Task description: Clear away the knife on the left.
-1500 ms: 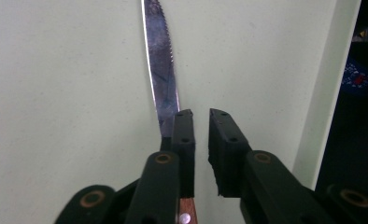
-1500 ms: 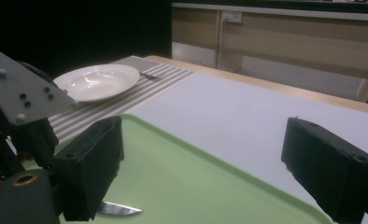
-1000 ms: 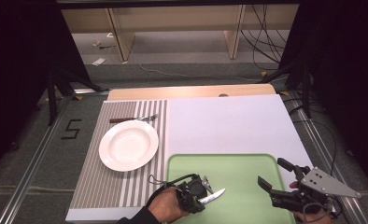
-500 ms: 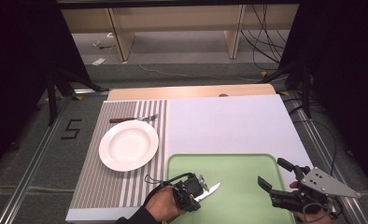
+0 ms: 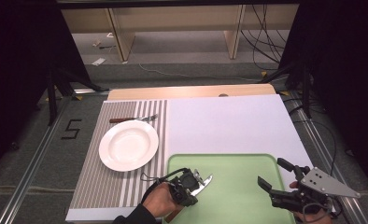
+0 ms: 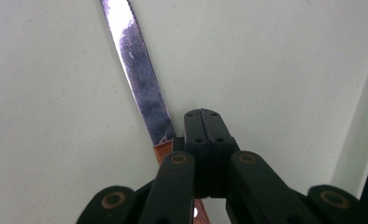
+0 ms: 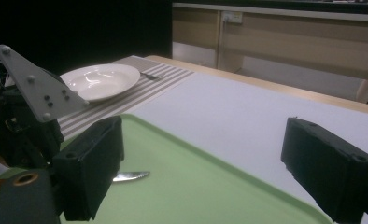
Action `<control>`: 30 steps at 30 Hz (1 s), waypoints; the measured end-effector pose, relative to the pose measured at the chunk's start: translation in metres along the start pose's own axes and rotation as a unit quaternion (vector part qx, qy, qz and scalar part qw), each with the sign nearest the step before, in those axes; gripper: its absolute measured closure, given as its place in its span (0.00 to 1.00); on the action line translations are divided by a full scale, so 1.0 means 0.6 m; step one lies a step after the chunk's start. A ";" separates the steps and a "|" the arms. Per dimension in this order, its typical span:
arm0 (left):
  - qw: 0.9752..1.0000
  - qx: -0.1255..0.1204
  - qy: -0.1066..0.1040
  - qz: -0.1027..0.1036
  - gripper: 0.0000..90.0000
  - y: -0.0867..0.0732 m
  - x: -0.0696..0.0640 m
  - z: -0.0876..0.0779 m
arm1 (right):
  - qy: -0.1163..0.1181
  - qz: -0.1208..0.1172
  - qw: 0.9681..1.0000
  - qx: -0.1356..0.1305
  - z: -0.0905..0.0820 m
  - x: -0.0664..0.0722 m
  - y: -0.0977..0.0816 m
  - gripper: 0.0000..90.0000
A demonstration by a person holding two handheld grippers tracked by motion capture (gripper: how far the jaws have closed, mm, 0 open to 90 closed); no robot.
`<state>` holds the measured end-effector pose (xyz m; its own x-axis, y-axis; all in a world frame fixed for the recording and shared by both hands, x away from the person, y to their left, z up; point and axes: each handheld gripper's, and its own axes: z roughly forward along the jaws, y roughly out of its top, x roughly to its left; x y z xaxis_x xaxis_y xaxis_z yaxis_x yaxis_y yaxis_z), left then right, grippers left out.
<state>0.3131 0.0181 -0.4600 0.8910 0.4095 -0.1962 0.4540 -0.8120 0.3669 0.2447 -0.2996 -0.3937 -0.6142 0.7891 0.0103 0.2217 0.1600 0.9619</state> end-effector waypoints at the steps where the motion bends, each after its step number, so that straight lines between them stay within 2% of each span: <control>1: 1.000 -0.001 0.000 -0.002 1.00 0.000 0.002 -0.001 | 0.000 0.000 1.000 0.000 0.000 0.000 0.000 0.16; 4: 1.000 -0.001 0.006 -0.012 1.00 -0.004 0.010 -0.003 | 0.000 0.000 1.000 0.000 0.000 0.000 0.000 0.16; 7: 1.000 -0.003 0.001 -0.016 1.00 -0.006 0.016 -0.005 | 0.000 0.000 1.000 0.000 0.000 0.000 0.000 0.16; 12: 1.000 -0.001 0.006 -0.027 1.00 -0.012 0.029 -0.008 | 0.000 -0.001 1.000 -0.001 0.000 0.000 0.000 0.16; 30: 0.999 -0.004 0.014 -0.050 1.00 -0.036 0.051 -0.024 | 0.000 0.000 1.000 0.000 0.000 0.000 0.000 0.16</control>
<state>0.3309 0.0540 -0.4605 0.8410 0.4996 -0.2076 0.5408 -0.7634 0.3533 0.2448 -0.2997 -0.3937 -0.6142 0.7891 0.0095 0.2210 0.1605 0.9620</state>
